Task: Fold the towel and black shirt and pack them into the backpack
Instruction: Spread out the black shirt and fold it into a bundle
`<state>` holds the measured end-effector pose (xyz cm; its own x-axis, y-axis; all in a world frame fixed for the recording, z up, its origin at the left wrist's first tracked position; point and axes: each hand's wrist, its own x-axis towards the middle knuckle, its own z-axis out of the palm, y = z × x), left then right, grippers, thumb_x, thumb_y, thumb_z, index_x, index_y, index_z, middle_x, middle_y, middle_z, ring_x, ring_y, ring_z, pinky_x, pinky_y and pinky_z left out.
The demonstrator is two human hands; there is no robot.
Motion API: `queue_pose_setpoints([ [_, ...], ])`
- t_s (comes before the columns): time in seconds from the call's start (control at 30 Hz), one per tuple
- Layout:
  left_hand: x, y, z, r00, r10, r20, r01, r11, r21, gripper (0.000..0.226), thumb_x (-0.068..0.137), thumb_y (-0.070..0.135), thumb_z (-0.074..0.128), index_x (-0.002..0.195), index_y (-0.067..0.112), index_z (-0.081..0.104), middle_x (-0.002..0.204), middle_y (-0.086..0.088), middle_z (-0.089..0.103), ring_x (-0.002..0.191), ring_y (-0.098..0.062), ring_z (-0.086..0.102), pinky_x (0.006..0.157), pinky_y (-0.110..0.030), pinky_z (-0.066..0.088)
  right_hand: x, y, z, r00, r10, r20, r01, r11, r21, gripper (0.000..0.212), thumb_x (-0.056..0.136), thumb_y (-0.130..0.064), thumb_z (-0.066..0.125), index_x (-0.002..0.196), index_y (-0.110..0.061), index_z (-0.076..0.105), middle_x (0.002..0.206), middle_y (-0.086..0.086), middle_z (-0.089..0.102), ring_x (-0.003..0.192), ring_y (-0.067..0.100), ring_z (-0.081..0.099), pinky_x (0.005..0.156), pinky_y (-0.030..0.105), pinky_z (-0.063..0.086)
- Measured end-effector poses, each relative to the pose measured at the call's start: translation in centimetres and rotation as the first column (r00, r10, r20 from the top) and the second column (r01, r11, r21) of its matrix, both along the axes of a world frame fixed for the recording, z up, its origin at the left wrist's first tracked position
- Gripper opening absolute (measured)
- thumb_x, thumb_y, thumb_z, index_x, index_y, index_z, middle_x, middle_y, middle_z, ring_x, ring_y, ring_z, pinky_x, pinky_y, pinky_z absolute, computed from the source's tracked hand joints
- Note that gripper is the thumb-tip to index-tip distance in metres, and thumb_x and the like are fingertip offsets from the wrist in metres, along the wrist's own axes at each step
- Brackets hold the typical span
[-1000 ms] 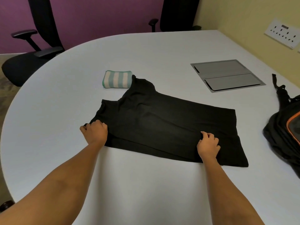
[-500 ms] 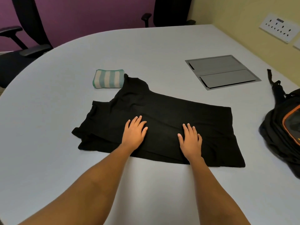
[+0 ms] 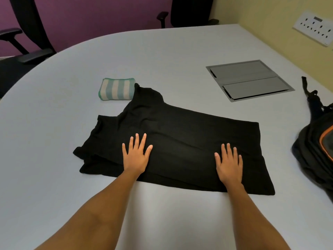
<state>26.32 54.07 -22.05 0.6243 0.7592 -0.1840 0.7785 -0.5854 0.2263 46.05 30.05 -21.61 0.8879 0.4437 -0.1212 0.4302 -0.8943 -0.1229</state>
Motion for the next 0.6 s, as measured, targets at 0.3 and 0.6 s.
queue_pose_setpoints([
  [0.3,5.2,7.4,4.1,0.988,0.096,0.121,-0.100,0.995,0.030,0.055,0.101,0.044,0.022,0.149,0.017,0.026,0.156,-0.009,0.022,0.146,-0.023,0.015,0.119,-0.044,0.005,6.6,3.8,4.3,0.998,0.039,0.058,-0.044,0.994,0.095,0.048,0.098,-0.029,0.045,0.142,-0.012,0.038,0.144,0.012,0.041,0.135,0.028,0.036,0.110,0.042,0.031],
  [0.6,11.3,15.7,6.5,0.947,0.181,0.266,-0.188,0.982,0.002,0.049,0.102,0.038,0.029,0.139,0.010,0.041,0.133,-0.016,0.054,0.123,-0.034,0.048,0.105,-0.044,0.033,11.7,11.3,3.8,0.989,0.151,-0.013,-0.150,0.989,0.006,0.050,0.099,-0.034,0.042,0.143,-0.013,0.036,0.146,0.013,0.038,0.133,0.030,0.036,0.106,0.042,0.034],
])
